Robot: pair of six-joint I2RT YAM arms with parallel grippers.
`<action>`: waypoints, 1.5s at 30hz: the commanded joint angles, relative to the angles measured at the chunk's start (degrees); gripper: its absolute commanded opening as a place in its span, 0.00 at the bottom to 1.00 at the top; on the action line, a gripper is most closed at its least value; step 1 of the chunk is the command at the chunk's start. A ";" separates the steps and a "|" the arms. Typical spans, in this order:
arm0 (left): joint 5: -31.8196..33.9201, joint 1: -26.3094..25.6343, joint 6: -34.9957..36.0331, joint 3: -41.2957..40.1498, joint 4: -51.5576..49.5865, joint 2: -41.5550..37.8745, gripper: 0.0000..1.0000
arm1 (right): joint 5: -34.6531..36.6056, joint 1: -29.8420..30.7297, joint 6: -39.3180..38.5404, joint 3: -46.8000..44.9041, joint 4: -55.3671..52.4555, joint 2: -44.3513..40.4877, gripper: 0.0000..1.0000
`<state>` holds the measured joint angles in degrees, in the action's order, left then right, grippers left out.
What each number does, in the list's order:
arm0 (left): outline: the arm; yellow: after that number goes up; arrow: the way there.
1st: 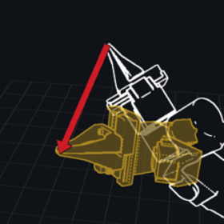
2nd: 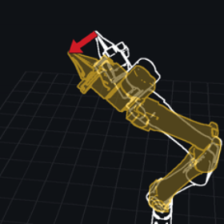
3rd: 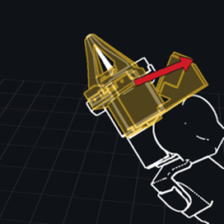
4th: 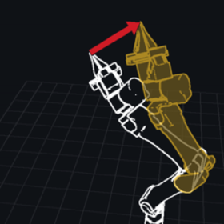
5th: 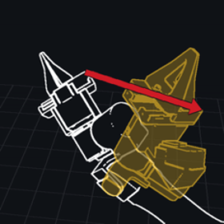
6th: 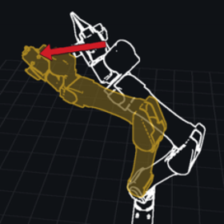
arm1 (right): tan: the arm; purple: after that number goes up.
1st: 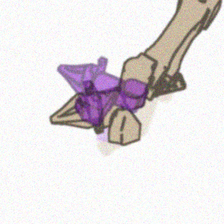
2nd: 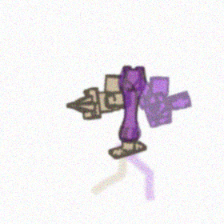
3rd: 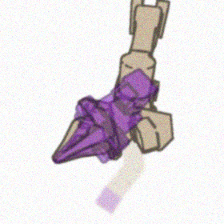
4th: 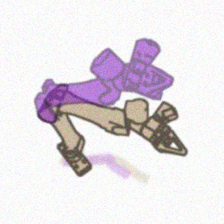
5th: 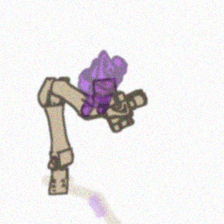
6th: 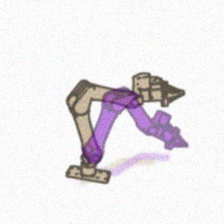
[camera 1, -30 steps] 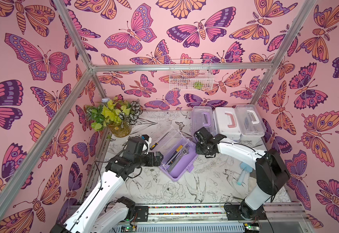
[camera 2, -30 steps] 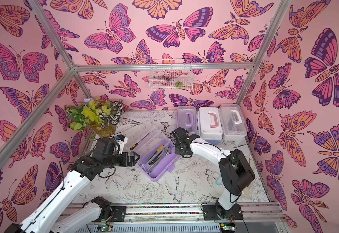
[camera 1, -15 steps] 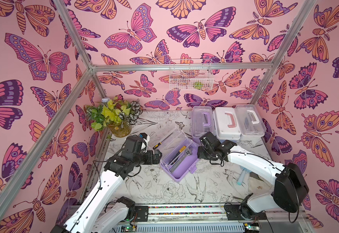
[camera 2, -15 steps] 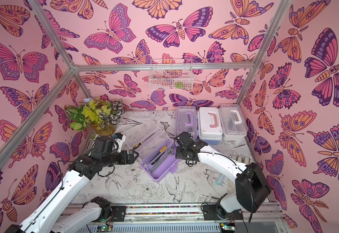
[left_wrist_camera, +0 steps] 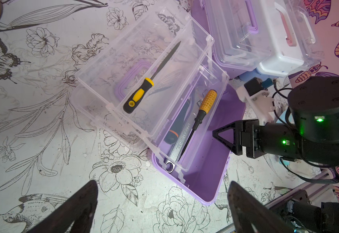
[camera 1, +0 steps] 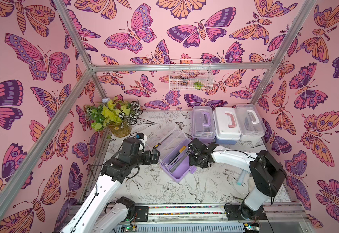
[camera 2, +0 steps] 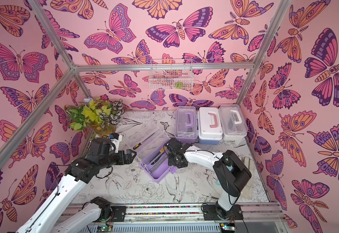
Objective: Close toolboxes
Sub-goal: Adjust the toolbox at the center of the board.
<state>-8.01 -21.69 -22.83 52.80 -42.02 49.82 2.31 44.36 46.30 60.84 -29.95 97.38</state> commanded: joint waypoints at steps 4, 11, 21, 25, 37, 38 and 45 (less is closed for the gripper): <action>0.63 0.34 -0.11 -0.41 0.10 0.21 1.00 | 1.47 -1.81 -3.61 2.59 -5.76 -1.98 0.45; 1.54 0.34 -0.70 -0.92 -0.23 -0.48 1.00 | 2.23 -3.78 -6.62 2.21 -8.04 -4.20 0.33; 2.39 0.58 -2.47 -2.70 -1.17 1.11 0.98 | 3.35 -11.07 -16.61 1.25 -14.21 -6.86 0.10; 2.21 0.60 -3.63 -3.19 -1.09 2.07 0.97 | 1.53 -13.99 -17.75 -0.53 -13.69 -9.60 0.10; 0.36 0.42 -9.45 -10.20 2.83 2.96 0.69 | -3.30 -17.99 -21.08 -4.47 -10.64 -12.04 0.07; 0.38 0.42 -9.78 -10.90 3.83 2.83 0.65 | -3.51 -17.99 -20.94 -4.65 -10.44 -12.04 0.07; -4.65 -0.71 -11.43 -14.52 11.21 7.79 0.56 | -4.27 -18.01 -20.17 -5.71 -9.16 -12.22 0.07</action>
<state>-9.47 -21.82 -32.64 40.29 -35.20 55.51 1.10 26.22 26.76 55.77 -39.99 86.43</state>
